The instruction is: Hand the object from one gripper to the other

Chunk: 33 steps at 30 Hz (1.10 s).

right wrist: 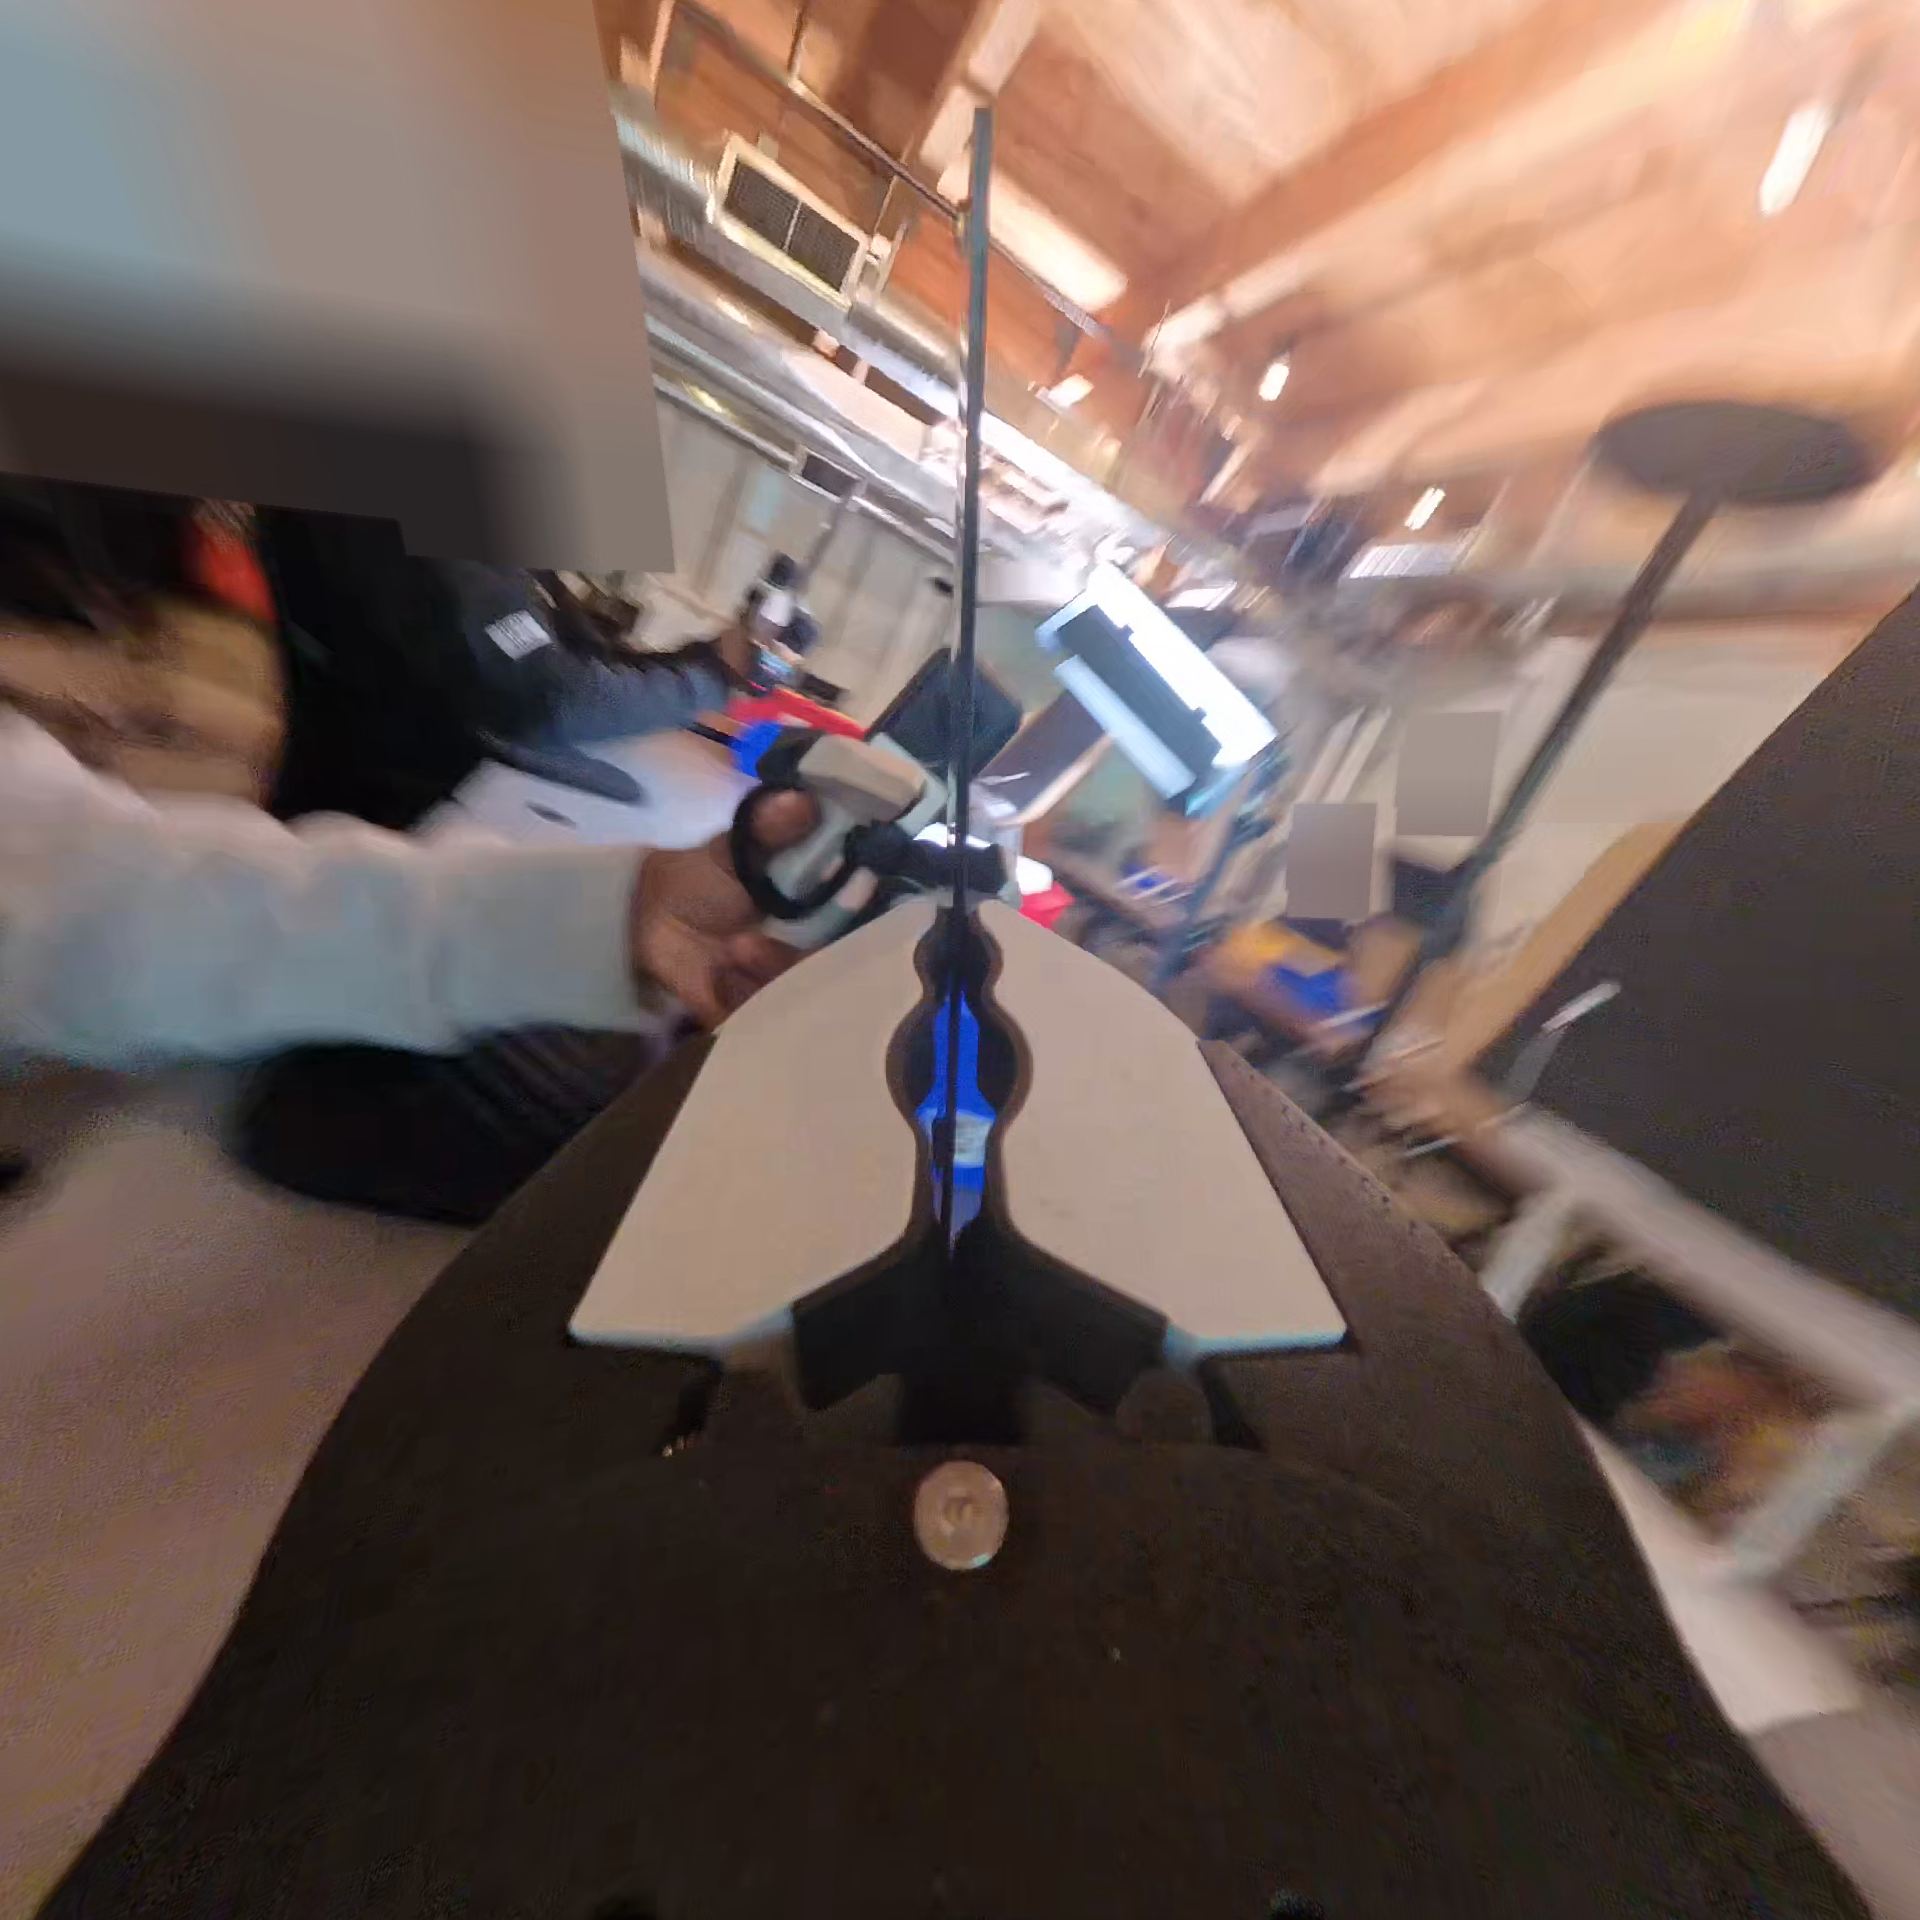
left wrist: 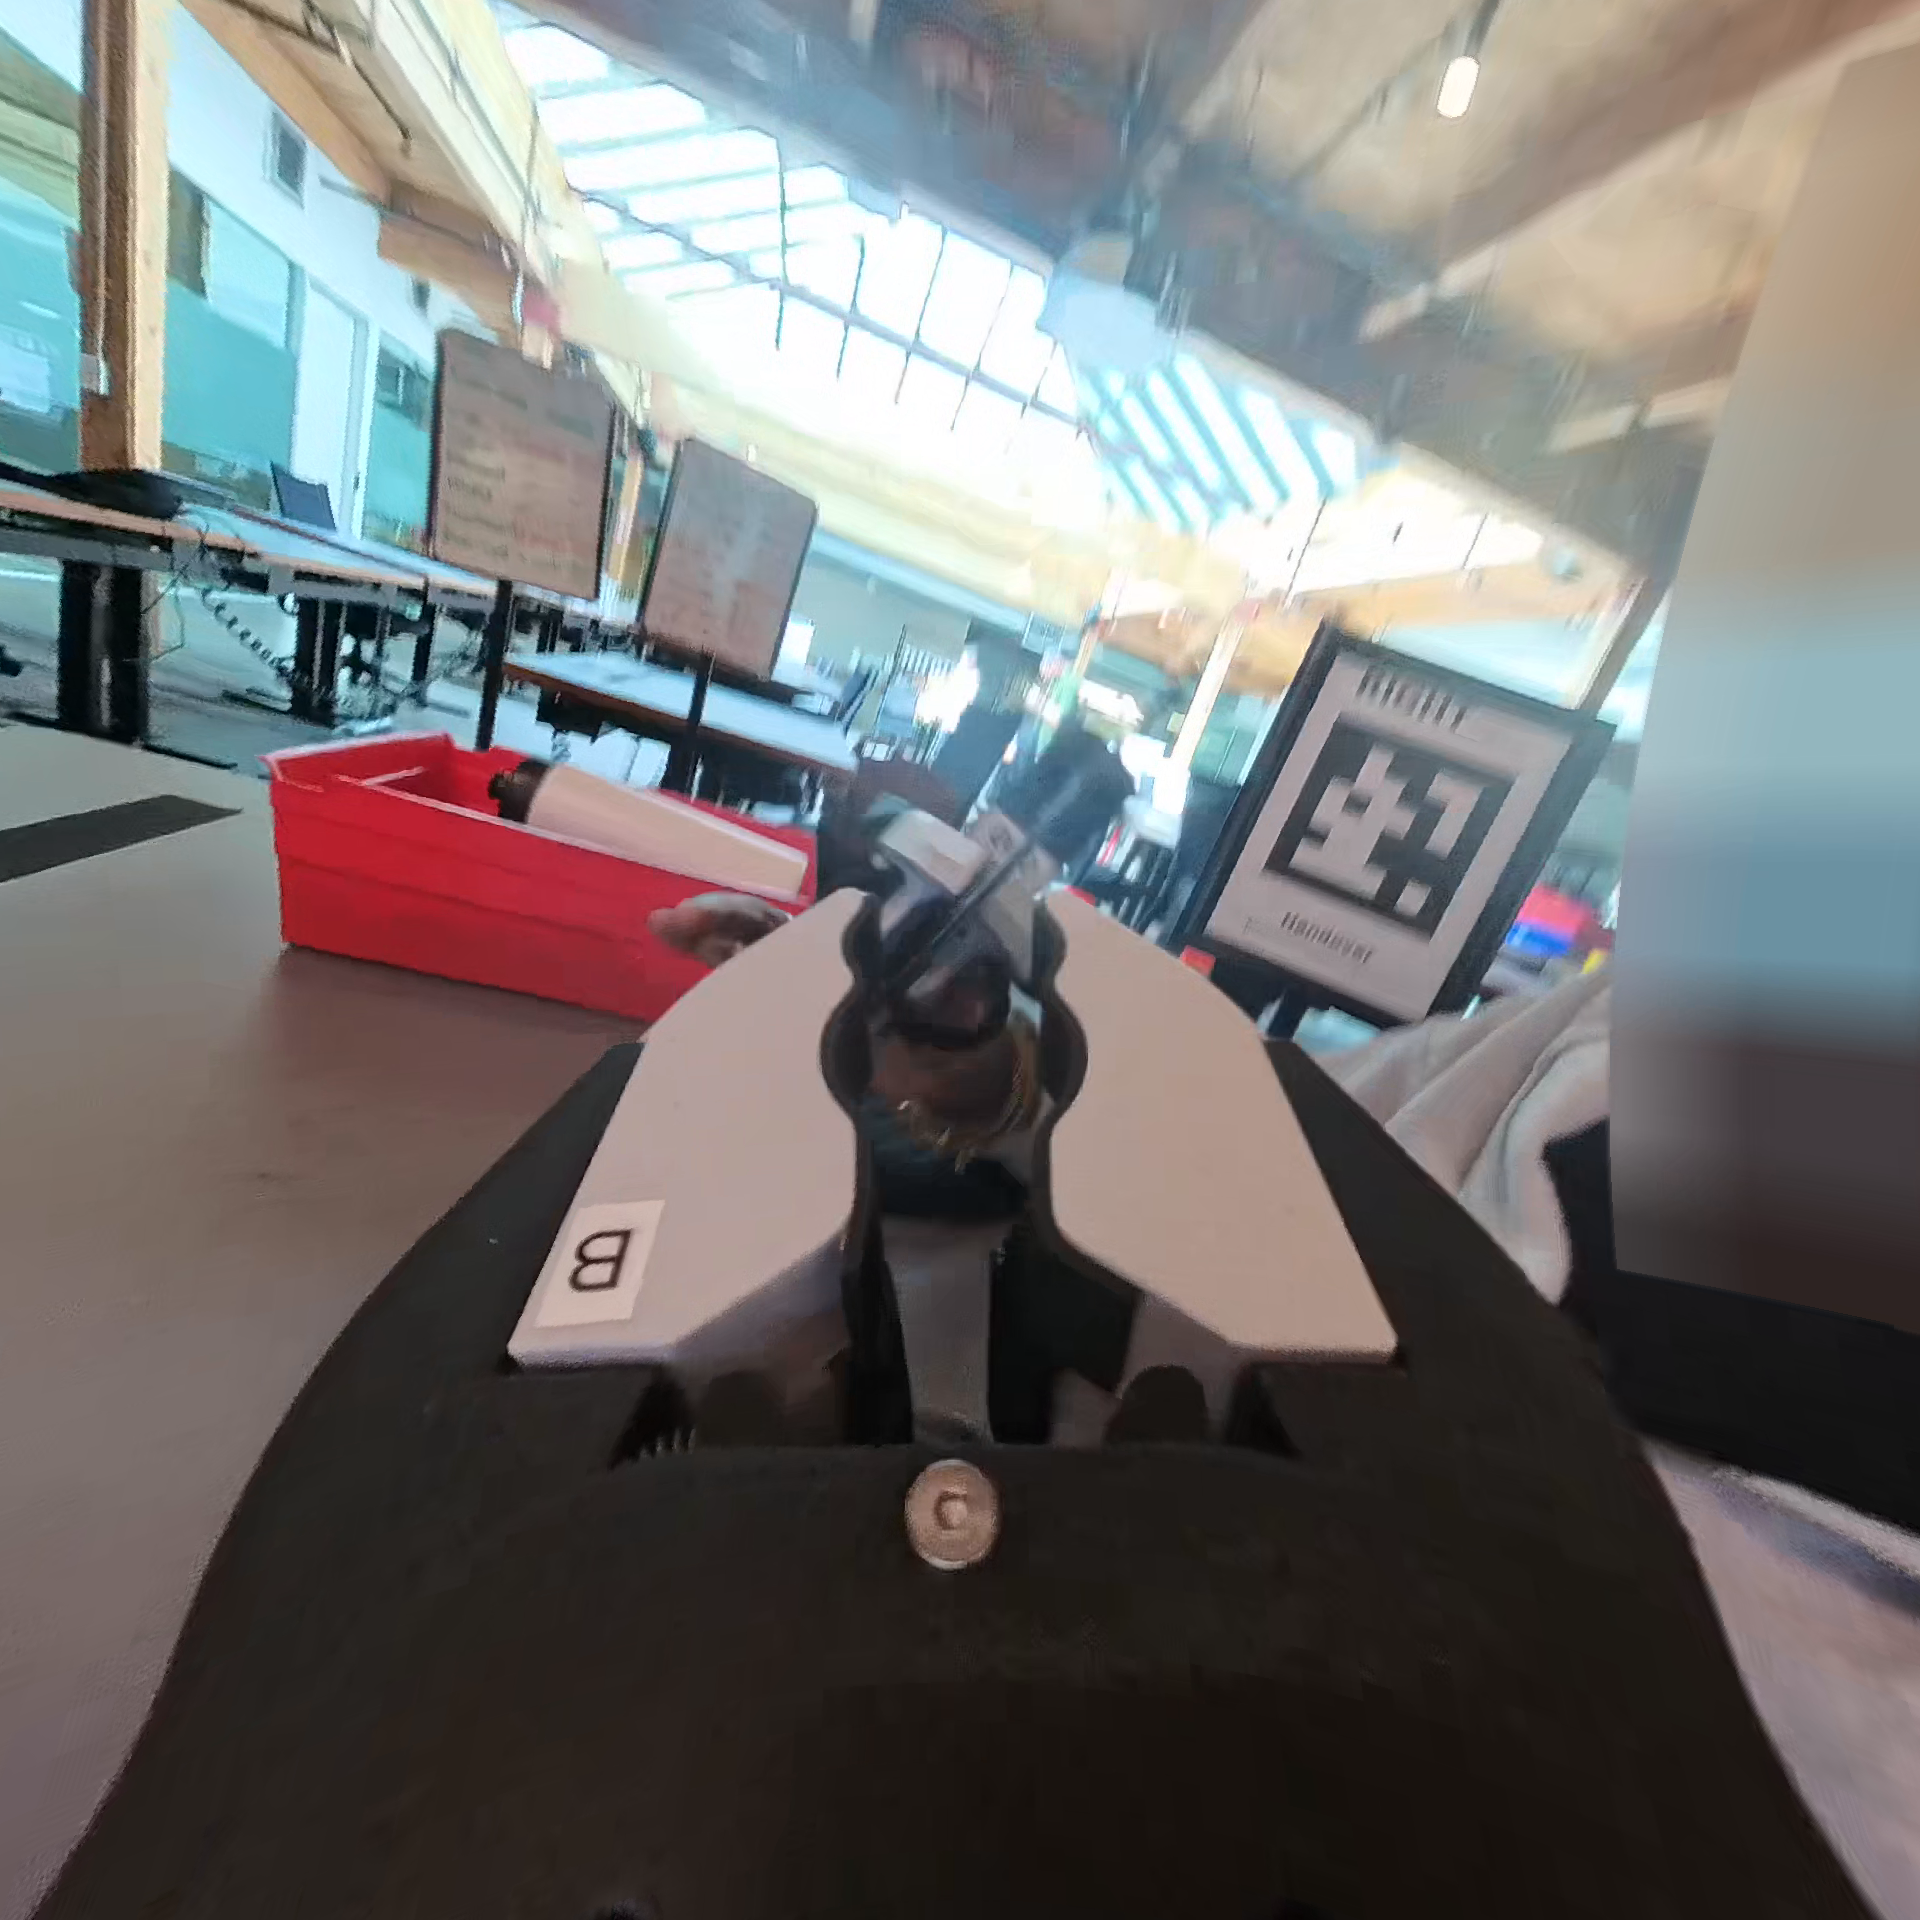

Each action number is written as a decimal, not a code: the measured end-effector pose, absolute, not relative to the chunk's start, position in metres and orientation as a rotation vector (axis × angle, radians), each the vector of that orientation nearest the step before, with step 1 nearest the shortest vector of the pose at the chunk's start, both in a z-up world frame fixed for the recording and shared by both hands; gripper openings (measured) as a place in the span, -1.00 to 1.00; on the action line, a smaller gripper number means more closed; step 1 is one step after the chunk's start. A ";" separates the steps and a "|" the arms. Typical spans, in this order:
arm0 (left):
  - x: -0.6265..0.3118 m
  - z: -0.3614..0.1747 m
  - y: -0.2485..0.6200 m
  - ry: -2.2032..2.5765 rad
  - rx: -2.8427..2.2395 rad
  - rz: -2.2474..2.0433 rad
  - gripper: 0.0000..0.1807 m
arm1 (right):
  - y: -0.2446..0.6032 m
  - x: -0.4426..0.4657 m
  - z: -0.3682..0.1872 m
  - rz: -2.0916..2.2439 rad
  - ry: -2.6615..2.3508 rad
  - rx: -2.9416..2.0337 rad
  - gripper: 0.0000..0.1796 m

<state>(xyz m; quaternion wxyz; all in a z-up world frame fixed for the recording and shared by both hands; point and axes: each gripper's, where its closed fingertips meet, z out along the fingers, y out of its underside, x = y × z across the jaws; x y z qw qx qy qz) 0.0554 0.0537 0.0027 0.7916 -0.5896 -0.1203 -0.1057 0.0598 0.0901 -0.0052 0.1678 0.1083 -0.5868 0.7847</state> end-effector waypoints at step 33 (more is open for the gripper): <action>0.051 0.002 0.054 -0.209 -1.272 -0.054 -0.99 | 0.075 0.049 -0.018 2.676 -1.901 -0.134 -0.65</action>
